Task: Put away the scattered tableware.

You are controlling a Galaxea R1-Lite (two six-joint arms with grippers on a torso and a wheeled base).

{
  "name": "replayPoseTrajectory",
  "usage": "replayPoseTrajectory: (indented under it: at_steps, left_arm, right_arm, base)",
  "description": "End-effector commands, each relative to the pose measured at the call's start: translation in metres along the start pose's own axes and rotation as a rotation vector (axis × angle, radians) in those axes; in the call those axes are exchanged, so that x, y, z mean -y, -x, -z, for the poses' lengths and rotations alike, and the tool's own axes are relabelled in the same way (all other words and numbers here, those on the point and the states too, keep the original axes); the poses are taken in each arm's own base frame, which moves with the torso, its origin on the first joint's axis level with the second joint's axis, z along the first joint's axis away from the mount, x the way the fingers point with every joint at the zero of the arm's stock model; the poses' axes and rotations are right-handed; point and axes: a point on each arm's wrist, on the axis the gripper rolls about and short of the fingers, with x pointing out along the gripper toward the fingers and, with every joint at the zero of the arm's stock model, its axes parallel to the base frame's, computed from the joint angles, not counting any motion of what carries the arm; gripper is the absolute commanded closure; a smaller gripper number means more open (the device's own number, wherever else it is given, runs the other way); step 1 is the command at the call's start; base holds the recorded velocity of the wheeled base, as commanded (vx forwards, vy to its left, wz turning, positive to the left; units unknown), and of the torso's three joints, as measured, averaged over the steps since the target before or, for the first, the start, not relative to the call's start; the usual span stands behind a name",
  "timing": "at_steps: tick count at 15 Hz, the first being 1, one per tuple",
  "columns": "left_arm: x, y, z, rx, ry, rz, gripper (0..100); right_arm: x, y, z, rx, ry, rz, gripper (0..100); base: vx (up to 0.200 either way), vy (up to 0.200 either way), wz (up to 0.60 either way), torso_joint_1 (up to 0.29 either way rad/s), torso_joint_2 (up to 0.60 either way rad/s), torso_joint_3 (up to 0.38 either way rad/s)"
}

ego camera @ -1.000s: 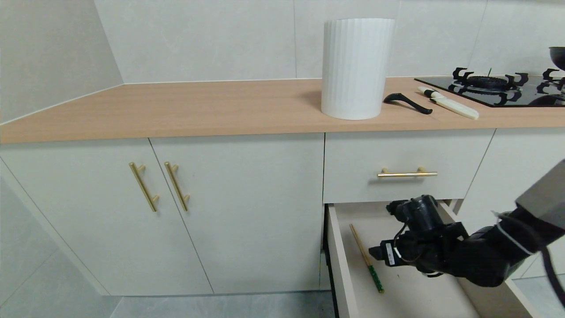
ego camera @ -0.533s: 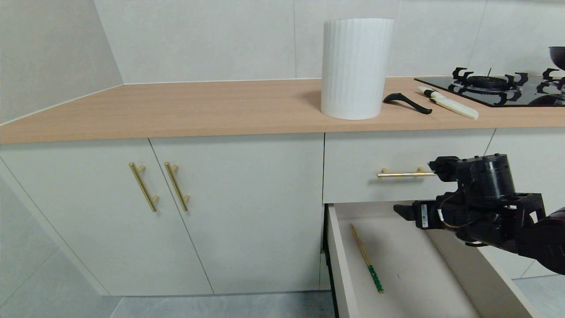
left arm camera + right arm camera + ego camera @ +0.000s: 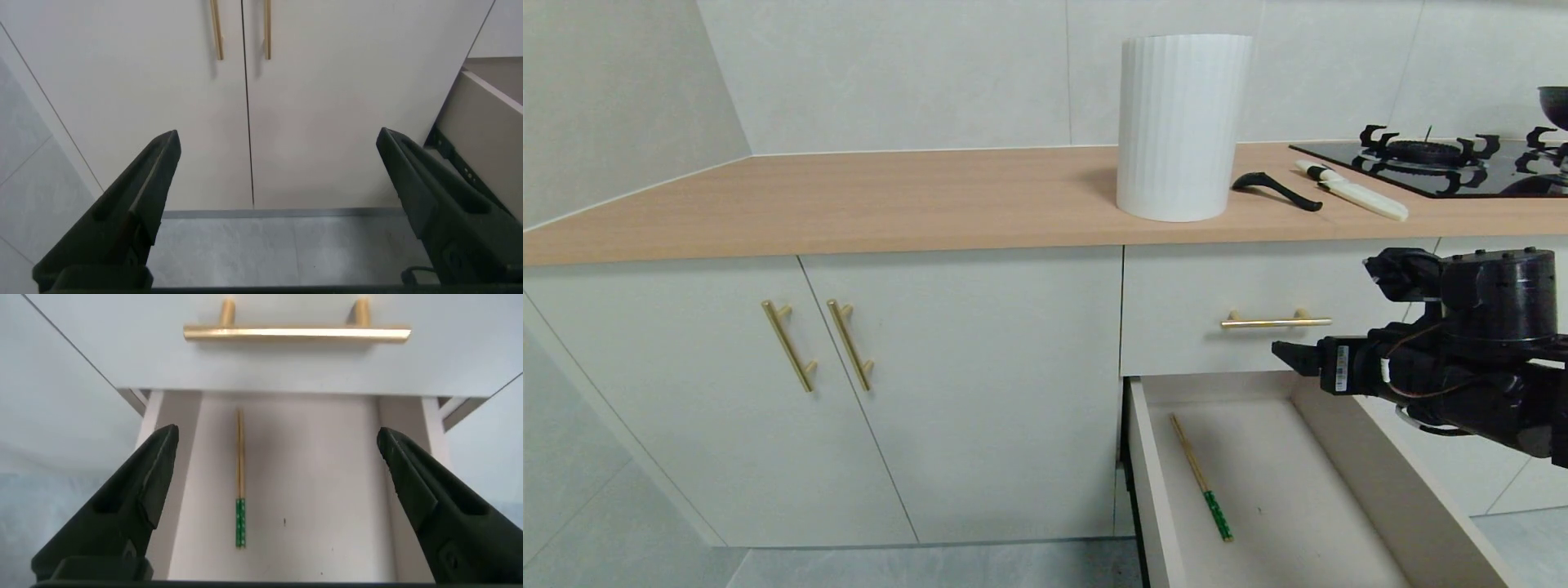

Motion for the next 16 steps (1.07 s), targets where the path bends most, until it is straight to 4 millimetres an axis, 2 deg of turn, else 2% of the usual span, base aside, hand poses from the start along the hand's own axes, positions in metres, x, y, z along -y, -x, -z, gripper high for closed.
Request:
replayPoseTrajectory:
  at_steps: [1,6,16]
  left_arm:
    - [0.0000,0.0000,0.0000,0.000,0.000,-0.002,0]
    - [0.0000,0.0000,0.0000,0.000,0.000,-0.002,0]
    - [0.0000,0.0000,0.0000,0.000,0.000,0.000,0]
  right_arm:
    - [0.0007,0.0063,-0.0038,0.021,-0.004,-0.004,0]
    - [0.0030,0.0062,-0.0050,0.026,-0.008,0.003,0]
    - [0.0038,0.0045,-0.0025,0.014,-0.007,0.006,0]
  base:
    - [0.000,0.000,0.00,0.000,0.00,0.000]
    - [0.000,0.000,0.00,0.061,-0.21,-0.204]
    - [0.000,0.000,0.00,0.182,-0.50,-0.291]
